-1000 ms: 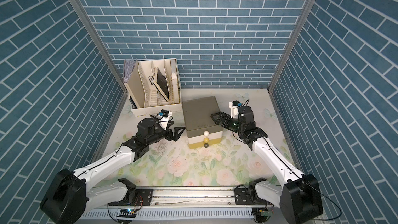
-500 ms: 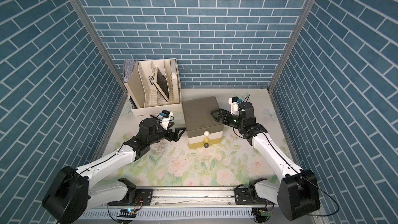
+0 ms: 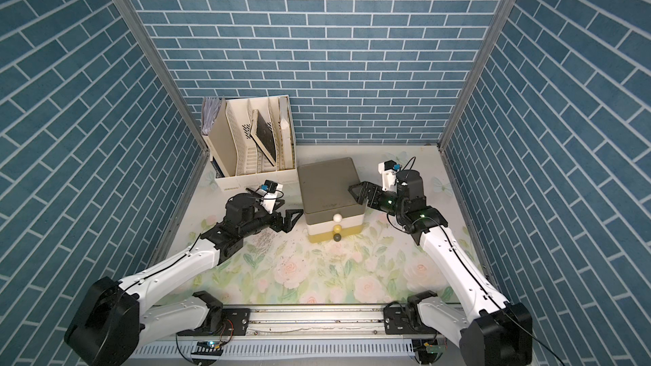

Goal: Take the keys out of the drawer
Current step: Adjust the storage box at the center of the board.

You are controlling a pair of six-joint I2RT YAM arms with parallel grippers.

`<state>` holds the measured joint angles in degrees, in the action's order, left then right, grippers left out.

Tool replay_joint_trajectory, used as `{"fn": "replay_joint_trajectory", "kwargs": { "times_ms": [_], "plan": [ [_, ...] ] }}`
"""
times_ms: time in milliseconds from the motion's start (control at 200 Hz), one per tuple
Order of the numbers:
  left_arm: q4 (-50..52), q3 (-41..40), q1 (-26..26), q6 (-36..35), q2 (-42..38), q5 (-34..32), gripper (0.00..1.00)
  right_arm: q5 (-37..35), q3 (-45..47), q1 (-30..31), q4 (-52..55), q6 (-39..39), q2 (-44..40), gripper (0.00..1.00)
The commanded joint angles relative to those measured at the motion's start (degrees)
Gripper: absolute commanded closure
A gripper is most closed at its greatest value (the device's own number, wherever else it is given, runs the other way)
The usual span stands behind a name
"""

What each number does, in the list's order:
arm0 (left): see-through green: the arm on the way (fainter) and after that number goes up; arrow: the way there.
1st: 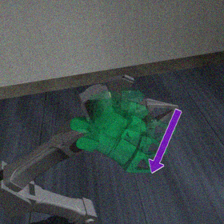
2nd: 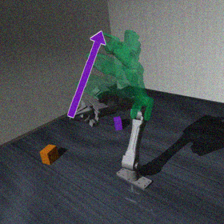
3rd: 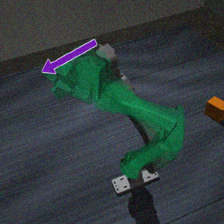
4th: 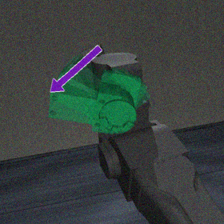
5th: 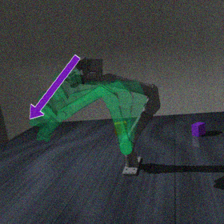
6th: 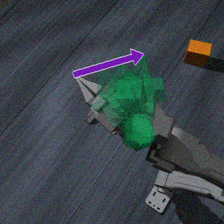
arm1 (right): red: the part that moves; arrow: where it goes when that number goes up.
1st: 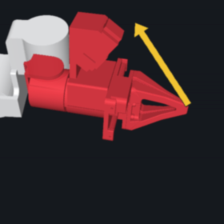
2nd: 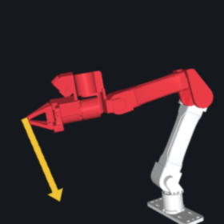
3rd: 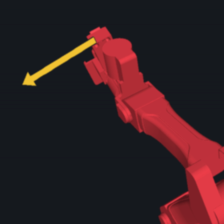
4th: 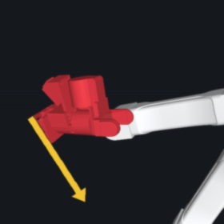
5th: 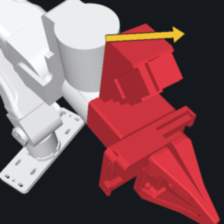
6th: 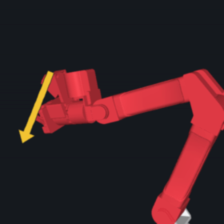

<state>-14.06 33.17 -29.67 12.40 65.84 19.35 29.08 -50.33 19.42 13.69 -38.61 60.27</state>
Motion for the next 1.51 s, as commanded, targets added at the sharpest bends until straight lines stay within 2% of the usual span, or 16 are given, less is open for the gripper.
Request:
{"fn": "replay_joint_trajectory", "kwargs": {
  "times_ms": [0, 210, 555, 885, 1500],
  "plan": [
    [-1.1, -0.4, -0.7, -0.2, 0.0, 1.1, 0.0, -0.6, -1.0, -0.2, 7.0, 1.6, -3.2, 0.0],
    [0.6, 2.1, -0.7, -1.7, 1.4, 1.3, 0.0, 2.7, -0.5, 0.2, 13.0, -0.7, -7.0, 0.0],
    [0.1, 2.2, -0.6, -1.3, 1.8, 1.2, 0.0, 9.2, 4.2, 4.7, 1.7, -9.2, -8.1, 0.0],
    [-0.2, 2.5, -0.6, -1.2, 2.2, 1.3, 0.0, 8.6, 5.6, 5.4, -4.8, -10.2, -4.4, 0.0],
    [-1.1, 2.7, -0.6, -1.4, 3.7, 1.9, 0.0, 4.1, 0.6, 5.4, -6.6, -5.4, 1.9, 0.0]
  ]
}}
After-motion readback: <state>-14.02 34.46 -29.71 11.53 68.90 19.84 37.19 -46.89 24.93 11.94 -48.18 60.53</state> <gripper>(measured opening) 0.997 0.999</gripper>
